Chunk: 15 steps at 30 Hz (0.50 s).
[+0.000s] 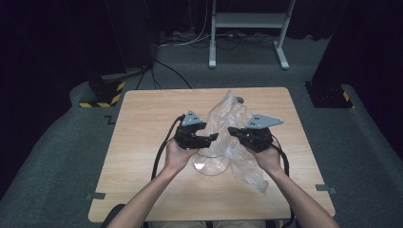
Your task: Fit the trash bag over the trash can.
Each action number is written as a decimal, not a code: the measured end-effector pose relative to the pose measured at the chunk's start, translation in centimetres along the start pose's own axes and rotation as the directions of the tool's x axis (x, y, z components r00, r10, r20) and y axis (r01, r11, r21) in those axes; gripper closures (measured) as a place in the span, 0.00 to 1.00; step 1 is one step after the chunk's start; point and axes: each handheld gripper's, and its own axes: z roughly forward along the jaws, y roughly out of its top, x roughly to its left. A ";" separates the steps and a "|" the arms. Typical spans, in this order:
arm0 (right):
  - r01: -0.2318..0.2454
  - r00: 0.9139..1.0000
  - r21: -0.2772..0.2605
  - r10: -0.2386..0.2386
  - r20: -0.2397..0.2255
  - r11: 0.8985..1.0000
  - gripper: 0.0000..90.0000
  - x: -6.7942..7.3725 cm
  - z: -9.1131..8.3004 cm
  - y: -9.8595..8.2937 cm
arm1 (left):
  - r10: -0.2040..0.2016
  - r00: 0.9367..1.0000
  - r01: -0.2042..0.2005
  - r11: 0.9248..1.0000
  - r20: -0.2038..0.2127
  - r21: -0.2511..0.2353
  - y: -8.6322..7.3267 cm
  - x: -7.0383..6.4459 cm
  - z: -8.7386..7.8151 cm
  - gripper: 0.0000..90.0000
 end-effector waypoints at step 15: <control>0.047 0.987 0.121 -0.027 -0.159 0.992 0.98 1.4 3.3 0.7 | -0.011 0.998 0.010 1.000 -0.067 -0.017 -0.5 0.4 -1.9 0.40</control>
